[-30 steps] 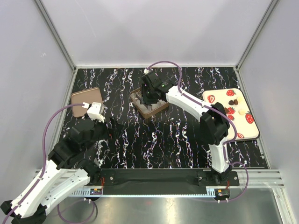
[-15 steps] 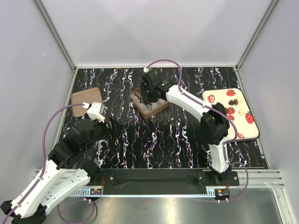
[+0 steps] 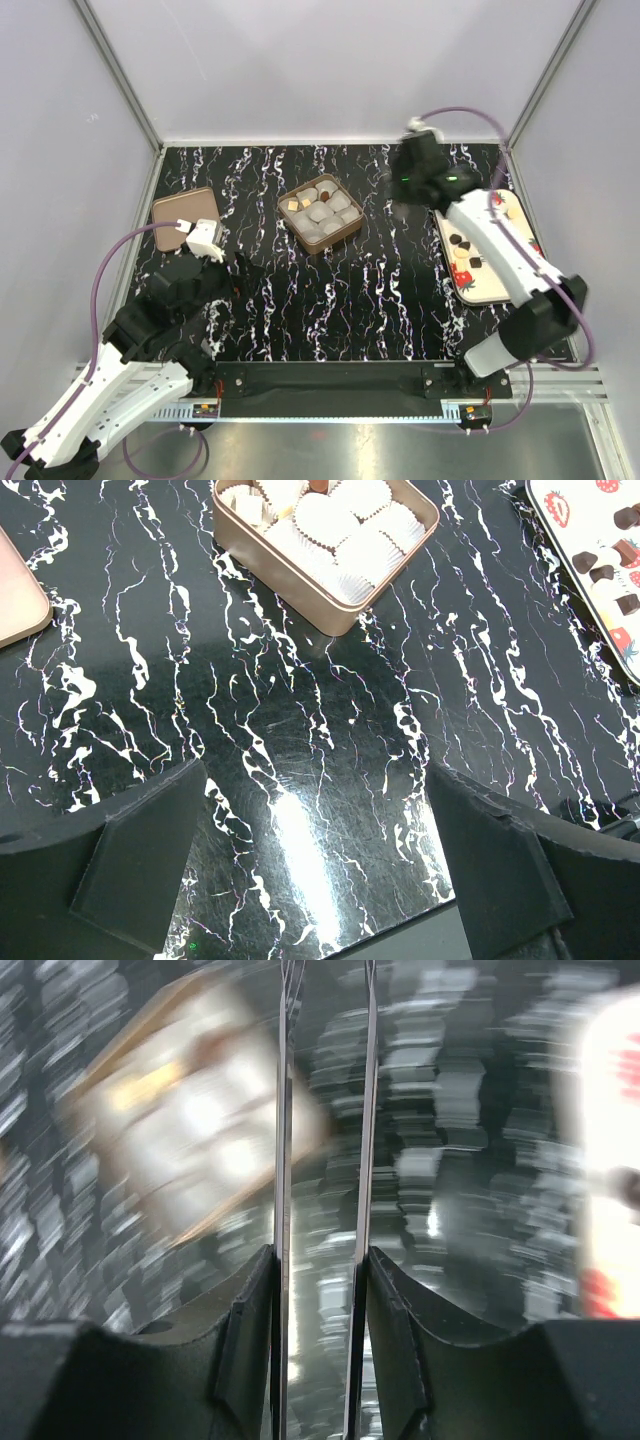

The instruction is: Pack the chocolate

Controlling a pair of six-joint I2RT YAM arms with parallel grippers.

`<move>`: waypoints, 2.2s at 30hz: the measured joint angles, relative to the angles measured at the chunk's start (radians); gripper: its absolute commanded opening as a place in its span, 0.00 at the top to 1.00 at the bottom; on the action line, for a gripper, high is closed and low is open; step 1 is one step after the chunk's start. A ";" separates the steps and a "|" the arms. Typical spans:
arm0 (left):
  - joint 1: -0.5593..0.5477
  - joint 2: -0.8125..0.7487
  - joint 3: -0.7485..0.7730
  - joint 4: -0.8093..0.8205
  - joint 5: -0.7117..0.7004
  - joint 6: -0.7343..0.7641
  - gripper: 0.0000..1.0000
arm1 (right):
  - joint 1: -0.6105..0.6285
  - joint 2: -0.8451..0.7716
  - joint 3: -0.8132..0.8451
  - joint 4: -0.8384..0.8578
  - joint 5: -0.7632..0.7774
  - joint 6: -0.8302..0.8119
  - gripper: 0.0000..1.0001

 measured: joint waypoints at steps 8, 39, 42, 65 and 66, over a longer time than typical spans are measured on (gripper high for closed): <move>0.000 0.000 0.000 0.000 0.000 0.000 0.01 | -0.348 -0.153 -0.227 -0.071 0.043 -0.014 0.54; 0.000 0.000 0.000 0.000 0.001 0.000 0.01 | -0.411 -0.182 -0.512 -0.073 -0.031 0.016 0.55; 0.000 0.000 0.000 0.000 0.001 0.000 0.01 | -0.411 -0.189 -0.514 -0.072 -0.037 0.016 0.55; 0.000 0.000 0.000 0.000 0.001 0.000 0.01 | -0.412 -0.173 -0.513 -0.103 -0.071 0.012 0.59; 0.000 0.000 0.000 0.000 0.001 0.000 0.01 | -0.412 -0.173 -0.513 -0.103 -0.073 0.013 0.60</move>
